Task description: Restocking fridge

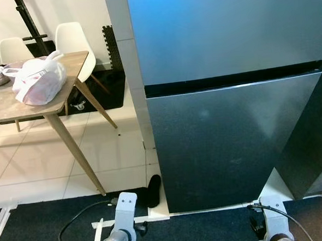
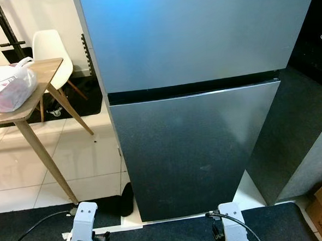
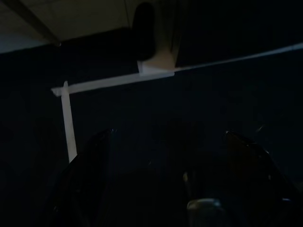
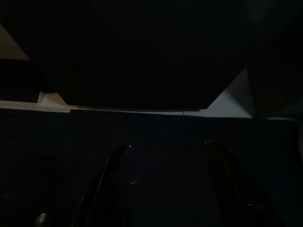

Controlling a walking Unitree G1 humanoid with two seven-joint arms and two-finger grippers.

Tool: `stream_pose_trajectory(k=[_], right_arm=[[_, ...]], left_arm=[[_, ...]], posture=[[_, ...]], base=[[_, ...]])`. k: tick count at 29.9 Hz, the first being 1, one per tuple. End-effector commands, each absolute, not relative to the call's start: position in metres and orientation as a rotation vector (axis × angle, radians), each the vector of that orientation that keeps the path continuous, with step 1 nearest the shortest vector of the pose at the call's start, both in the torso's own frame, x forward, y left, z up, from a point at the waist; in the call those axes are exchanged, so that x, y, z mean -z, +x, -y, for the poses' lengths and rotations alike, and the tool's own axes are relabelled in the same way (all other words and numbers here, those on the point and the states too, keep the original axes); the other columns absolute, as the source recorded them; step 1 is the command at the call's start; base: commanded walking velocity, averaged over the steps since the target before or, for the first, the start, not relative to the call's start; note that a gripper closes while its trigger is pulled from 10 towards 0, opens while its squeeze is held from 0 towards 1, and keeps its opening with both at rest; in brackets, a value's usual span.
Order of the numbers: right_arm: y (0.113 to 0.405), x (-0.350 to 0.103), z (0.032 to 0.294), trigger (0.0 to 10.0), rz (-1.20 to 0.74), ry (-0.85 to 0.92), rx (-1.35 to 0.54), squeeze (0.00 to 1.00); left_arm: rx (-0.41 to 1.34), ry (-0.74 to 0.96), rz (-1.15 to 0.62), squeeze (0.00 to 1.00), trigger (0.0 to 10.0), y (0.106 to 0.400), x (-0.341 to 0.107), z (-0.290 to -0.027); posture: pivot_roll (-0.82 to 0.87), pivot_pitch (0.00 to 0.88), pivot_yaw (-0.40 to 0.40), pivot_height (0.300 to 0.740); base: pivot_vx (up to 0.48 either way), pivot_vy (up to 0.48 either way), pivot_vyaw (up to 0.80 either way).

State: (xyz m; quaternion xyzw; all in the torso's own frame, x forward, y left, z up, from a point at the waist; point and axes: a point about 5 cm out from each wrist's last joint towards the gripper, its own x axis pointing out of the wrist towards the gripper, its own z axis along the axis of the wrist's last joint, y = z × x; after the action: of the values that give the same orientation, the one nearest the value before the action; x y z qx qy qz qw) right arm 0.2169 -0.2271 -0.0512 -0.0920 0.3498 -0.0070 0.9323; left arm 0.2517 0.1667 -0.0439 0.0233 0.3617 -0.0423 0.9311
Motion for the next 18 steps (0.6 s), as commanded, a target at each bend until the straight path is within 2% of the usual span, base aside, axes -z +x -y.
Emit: stream_pose_trajectory(k=[1, 10, 18], right_arm=[[0.217, 0.052, 0.224, 10.0, -0.725, -0.202, -0.006, 0.0], [0.206, 0.061, 0.21, 10.0, -0.749, -0.215, -0.099, 0.0], [0.21, 0.057, 0.219, 10.0, -0.739, -0.232, -0.106, 0.0]], left_arm=[[0.091, 0.043, -0.744, 0.0, 10.0, 0.25, 0.045, -0.162], [0.026, -0.01, -0.696, 0.0, 10.0, 0.25, 0.043, -0.168], [0.044, 0.036, -0.692, 0.0, 10.0, 0.255, 0.04, -0.166]], posture=[[-0.11, 0.048, 0.033, 0.74], [-0.05, 0.06, -0.055, 0.74], [-0.06, 0.052, -0.015, 0.74]], base=[[0.0, 0.0, 0.0], [0.0, 0.0, 0.0], [0.0, 0.0, 0.0]])
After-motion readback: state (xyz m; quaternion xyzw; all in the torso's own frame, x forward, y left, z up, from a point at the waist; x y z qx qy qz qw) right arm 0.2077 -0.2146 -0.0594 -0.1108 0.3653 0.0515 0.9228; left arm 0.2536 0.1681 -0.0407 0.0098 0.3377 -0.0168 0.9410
